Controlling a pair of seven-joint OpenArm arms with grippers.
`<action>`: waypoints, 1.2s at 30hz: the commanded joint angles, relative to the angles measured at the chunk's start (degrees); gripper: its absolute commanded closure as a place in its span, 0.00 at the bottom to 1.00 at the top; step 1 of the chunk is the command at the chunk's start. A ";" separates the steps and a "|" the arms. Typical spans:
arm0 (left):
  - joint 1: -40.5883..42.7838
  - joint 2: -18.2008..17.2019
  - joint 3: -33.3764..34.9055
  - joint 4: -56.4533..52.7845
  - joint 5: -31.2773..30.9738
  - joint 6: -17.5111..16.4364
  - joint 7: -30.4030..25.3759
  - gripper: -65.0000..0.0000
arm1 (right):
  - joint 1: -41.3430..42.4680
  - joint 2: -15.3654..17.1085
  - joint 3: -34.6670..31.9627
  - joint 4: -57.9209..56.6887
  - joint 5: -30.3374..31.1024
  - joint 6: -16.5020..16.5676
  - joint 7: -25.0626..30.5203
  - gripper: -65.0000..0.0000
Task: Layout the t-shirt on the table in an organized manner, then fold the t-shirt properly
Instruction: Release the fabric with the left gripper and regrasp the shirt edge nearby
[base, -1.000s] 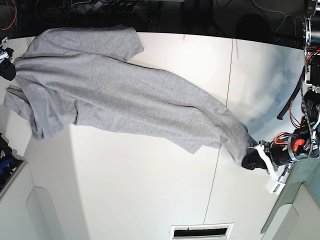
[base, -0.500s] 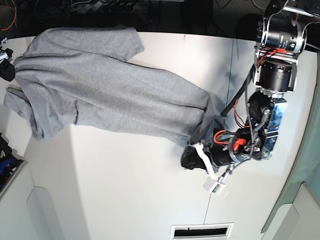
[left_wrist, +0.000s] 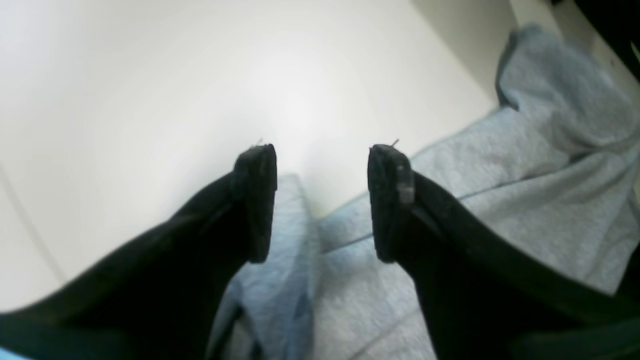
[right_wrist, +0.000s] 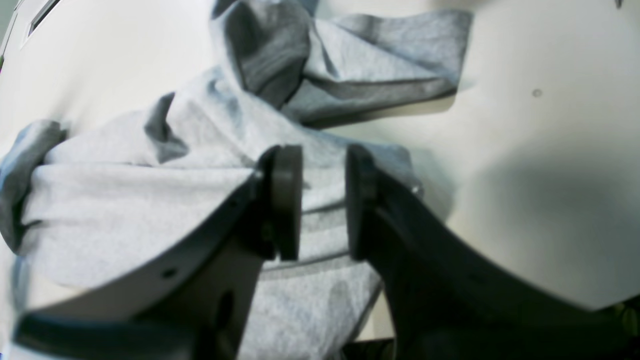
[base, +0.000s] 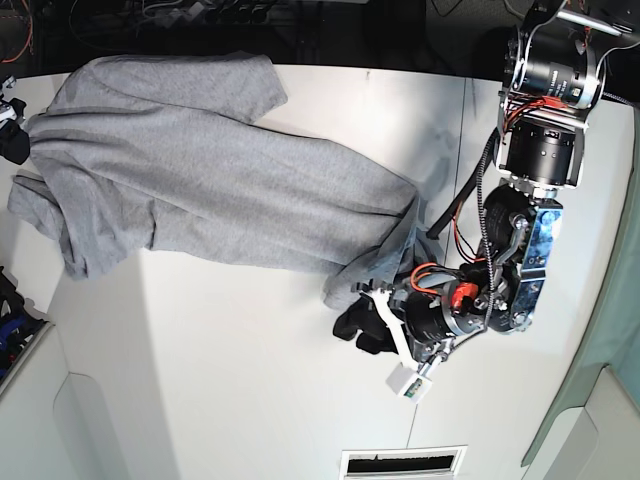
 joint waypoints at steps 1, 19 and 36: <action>-1.40 -0.85 -0.79 0.81 -0.70 -0.15 -0.61 0.51 | 0.11 1.05 0.42 1.01 0.90 0.26 1.27 0.76; 0.87 -2.12 -1.84 -8.94 4.46 7.10 -7.98 0.51 | 0.15 0.31 0.07 1.01 0.92 0.26 1.27 0.76; 1.51 1.62 -1.68 -9.73 8.24 6.95 -7.87 0.51 | 0.11 0.31 0.07 1.01 0.92 0.26 1.27 0.76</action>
